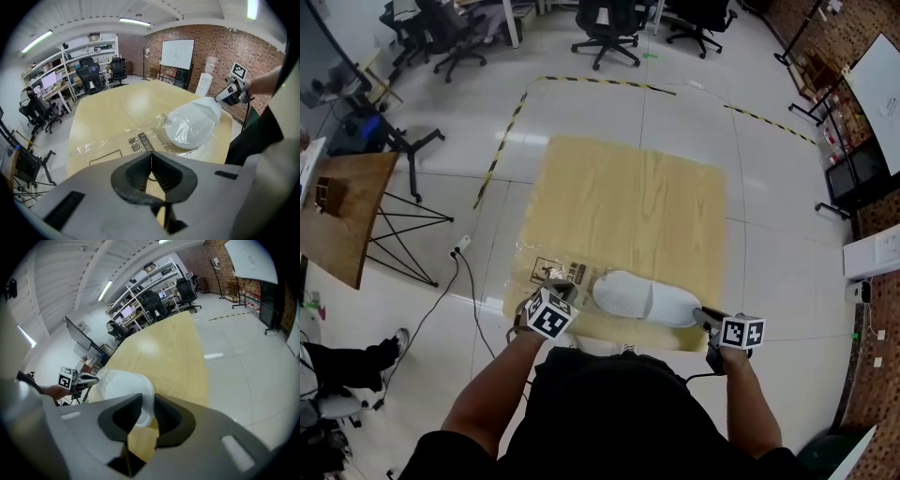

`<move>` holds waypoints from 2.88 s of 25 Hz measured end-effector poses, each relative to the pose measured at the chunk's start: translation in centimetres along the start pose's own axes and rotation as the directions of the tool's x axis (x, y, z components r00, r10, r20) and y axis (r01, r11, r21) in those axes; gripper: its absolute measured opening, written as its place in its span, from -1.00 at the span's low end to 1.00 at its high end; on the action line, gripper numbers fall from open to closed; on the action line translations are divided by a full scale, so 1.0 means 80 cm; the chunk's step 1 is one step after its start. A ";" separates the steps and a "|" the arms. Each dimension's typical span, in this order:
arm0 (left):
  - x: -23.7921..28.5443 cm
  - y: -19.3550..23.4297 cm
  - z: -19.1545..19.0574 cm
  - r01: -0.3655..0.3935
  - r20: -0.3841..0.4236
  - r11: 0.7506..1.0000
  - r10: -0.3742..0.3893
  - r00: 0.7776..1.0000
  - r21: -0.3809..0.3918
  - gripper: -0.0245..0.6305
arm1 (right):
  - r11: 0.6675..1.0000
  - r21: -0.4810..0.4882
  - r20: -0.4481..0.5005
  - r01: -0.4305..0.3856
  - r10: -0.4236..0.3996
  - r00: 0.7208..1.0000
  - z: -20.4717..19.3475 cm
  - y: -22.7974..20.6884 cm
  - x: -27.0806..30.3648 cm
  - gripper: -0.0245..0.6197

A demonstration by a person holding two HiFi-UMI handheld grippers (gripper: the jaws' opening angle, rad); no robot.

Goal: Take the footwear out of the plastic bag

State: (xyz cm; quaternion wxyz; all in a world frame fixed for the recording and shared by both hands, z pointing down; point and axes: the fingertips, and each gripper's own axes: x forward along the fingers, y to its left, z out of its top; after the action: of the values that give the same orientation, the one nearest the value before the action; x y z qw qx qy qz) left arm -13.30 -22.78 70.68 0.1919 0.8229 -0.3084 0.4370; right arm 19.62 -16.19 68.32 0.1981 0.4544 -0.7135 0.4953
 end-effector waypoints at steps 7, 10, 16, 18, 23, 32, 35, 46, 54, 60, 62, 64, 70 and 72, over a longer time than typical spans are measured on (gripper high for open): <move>0.018 -0.026 -0.008 0.104 -0.028 0.993 -0.103 0.994 0.055 -0.32 | 0.998 0.063 0.030 0.004 -0.005 1.000 -0.007 -0.021 -0.017 -0.67; 0.026 -0.020 -0.015 0.077 -0.073 0.995 -0.072 0.995 0.058 -0.41 | 0.998 0.066 0.035 0.000 -0.002 0.999 -0.007 -0.018 -0.018 -0.67; 0.029 -0.011 -0.017 0.083 -0.088 0.996 -0.081 0.993 0.021 -0.61 | 0.998 0.057 0.037 0.014 -0.017 0.999 -0.011 -0.027 -0.028 -0.67; 0.028 -0.005 -0.016 0.063 -0.087 0.998 -0.061 0.994 0.029 -0.71 | 0.998 0.054 0.033 0.027 -0.029 0.999 -0.015 -0.035 -0.034 -0.67; 0.026 0.019 -0.021 0.007 -0.082 1.000 -0.007 0.997 0.000 -0.80 | 0.997 0.058 0.029 0.052 -0.054 0.998 -0.021 -0.051 -0.048 -0.67; 0.014 0.104 -0.032 -0.155 -0.082 0.967 0.141 0.987 -0.203 -0.85 | 0.997 0.051 0.013 0.049 -0.050 0.999 -0.022 -0.066 -0.059 -0.67; 0.021 0.129 0.011 -0.190 -0.015 0.957 0.191 0.981 -0.217 -0.85 | 0.998 0.054 0.008 0.030 -0.031 0.999 -0.021 -0.057 -0.049 -0.67; 0.088 0.059 0.153 -0.045 0.051 0.991 0.052 0.997 -0.129 -0.85 | 0.991 -0.082 -0.080 -0.109 0.103 0.992 0.016 0.055 0.066 -0.66; 0.105 0.025 0.204 -0.040 0.083 0.990 0.052 0.995 -0.136 -0.65 | 0.968 -0.222 -0.102 -0.117 0.096 0.990 0.036 0.074 0.079 -0.51; 0.043 -0.002 0.209 -0.044 0.198 0.976 0.087 0.976 -0.214 -0.63 | 0.915 -0.347 -0.103 -0.207 0.182 0.978 0.030 0.093 0.021 -0.36; 0.007 -0.017 0.193 -0.057 0.235 0.968 0.116 0.965 -0.246 -0.70 | 0.898 -0.366 -0.089 -0.246 0.230 0.969 0.030 0.098 0.002 -0.44; -0.030 -0.033 0.165 -0.067 0.252 0.951 0.148 0.956 -0.303 -0.77 | 0.884 -0.380 -0.058 -0.271 0.270 0.961 0.037 0.101 -0.005 -0.59; -0.121 -0.111 0.043 -0.109 0.166 0.903 0.193 0.967 -0.416 -0.87 | 0.855 -0.364 0.008 -0.371 0.401 0.916 0.066 0.131 -0.012 -0.92; -0.147 -0.140 0.003 -0.112 0.152 0.884 0.201 0.968 -0.454 -0.88 | 0.819 -0.421 0.029 -0.391 0.443 0.896 0.069 0.160 -0.026 -0.92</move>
State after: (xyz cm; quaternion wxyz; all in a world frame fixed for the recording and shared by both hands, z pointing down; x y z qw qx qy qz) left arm -10.58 -10.68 60.16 0.3066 0.7686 -0.4825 0.2871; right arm 10.79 -18.90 57.64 0.1290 0.2662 -0.8932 0.3387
